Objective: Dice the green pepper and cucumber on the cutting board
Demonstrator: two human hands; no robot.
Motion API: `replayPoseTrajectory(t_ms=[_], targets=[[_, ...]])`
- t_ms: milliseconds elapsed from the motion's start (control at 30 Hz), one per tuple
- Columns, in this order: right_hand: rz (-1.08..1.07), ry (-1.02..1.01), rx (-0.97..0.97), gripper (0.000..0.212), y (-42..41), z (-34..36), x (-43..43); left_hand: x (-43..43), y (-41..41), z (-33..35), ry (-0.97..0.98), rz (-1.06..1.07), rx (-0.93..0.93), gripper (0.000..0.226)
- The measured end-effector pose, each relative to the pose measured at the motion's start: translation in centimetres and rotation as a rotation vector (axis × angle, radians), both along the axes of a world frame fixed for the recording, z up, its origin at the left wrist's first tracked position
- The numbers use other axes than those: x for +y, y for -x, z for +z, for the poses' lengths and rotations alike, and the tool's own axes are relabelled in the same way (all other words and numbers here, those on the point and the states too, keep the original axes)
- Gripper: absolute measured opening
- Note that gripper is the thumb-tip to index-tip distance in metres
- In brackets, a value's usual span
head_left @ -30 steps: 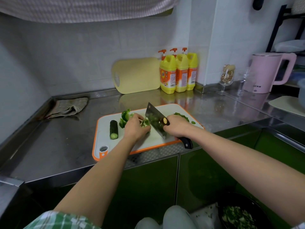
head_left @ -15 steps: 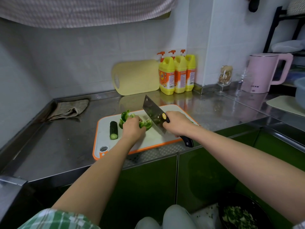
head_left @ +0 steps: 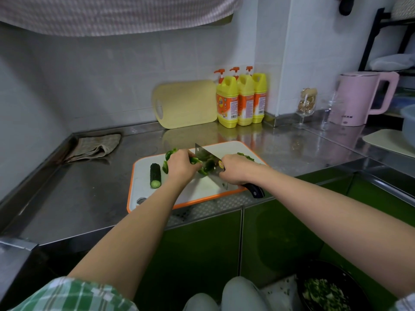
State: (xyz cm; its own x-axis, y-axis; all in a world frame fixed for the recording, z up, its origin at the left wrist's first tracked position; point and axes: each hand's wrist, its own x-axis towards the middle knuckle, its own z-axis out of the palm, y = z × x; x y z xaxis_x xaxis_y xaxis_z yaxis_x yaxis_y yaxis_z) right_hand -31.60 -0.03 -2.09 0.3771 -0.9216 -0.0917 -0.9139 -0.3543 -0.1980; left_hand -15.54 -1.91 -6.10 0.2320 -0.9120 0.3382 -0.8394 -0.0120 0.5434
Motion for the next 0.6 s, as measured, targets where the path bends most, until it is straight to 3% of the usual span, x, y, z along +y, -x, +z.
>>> replayPoseTrajectory(t_ms=[167,433,533,600], targets=[[-0.051,0.011,-0.016,0.018,-1.7,-1.1,-0.8,0.1,-0.4,-0.2,-0.007,-0.01,0.027,0.019],[-0.134,-0.051,-0.202,0.009,-2.1,-2.0,-1.8,1.0,-2.0,-1.4,0.066,0.093,0.146,0.026],[-0.125,-0.029,-0.403,0.011,-1.5,-2.2,-2.3,1.0,-2.4,-1.7,0.073,0.102,0.03,0.028],[-0.144,0.037,-0.54,0.011,-0.7,-1.5,-2.9,1.0,-2.7,-1.9,0.041,0.112,-0.218,0.029]])
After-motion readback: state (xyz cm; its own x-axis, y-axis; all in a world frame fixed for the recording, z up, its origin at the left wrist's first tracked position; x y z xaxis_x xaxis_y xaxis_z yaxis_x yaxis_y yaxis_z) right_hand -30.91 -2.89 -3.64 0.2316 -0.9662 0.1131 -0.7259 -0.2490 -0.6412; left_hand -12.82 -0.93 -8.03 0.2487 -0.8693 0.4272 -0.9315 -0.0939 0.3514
